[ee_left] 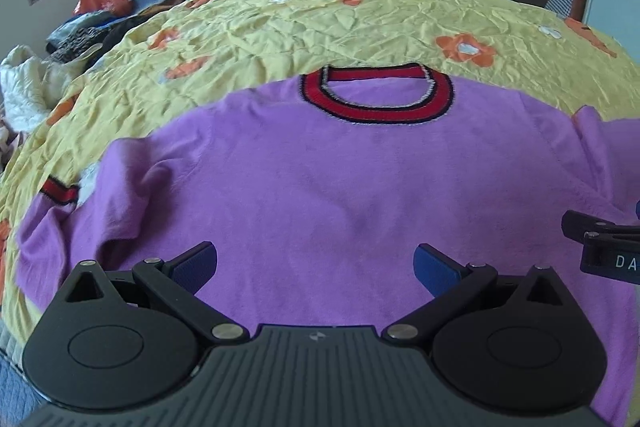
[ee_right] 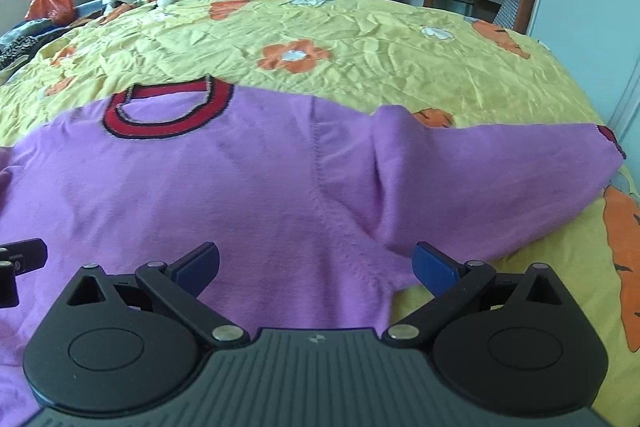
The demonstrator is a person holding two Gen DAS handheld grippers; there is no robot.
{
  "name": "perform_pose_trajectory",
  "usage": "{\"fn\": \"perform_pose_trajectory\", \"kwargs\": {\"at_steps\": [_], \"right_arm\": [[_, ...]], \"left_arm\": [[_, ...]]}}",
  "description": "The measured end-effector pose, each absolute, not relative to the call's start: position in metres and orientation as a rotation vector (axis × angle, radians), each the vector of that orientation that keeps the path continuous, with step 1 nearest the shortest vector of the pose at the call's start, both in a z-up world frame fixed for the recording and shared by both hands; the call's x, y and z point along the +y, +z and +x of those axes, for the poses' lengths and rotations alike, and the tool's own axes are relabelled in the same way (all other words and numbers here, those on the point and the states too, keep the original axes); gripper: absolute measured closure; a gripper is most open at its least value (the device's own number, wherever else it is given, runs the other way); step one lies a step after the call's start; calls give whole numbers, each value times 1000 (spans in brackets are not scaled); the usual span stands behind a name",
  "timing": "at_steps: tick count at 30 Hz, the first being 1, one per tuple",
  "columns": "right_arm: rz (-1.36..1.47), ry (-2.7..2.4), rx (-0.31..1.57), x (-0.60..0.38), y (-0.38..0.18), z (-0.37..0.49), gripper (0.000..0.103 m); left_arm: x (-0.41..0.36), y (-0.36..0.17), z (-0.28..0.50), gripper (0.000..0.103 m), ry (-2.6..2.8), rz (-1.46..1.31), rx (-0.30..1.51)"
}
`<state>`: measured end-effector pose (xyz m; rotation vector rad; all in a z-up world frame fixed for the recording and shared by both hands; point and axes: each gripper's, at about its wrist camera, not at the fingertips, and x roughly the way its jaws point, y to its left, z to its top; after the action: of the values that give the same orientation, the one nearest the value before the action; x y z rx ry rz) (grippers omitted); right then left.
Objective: Fold small clothes
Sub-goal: 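Grasp the red-cuffed sleeve end with the right gripper and lift it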
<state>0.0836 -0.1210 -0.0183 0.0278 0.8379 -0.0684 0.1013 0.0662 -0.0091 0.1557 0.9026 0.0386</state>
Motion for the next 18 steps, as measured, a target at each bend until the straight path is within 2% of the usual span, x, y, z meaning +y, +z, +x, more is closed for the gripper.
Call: {"fn": "perform_pose_trajectory", "kwargs": {"at_steps": [2, 6, 11, 14, 18], "right_arm": [[15, -88, 812, -130, -18, 85, 0], [14, -177, 588, -183, -16, 77, 0], [69, -287, 677, -300, -34, 107, 0], [204, -313, 670, -378, -38, 116, 0], [597, -292, 580, -480, -51, 116, 0]], "left_arm": [[63, -10, 104, 0, 28, 165, 900], [64, -15, 111, 0, 27, 188, 903], [69, -20, 120, 0, -7, 172, 902], [72, -21, 124, 0, -8, 171, 892], [76, -24, 127, 0, -7, 187, 887]]}}
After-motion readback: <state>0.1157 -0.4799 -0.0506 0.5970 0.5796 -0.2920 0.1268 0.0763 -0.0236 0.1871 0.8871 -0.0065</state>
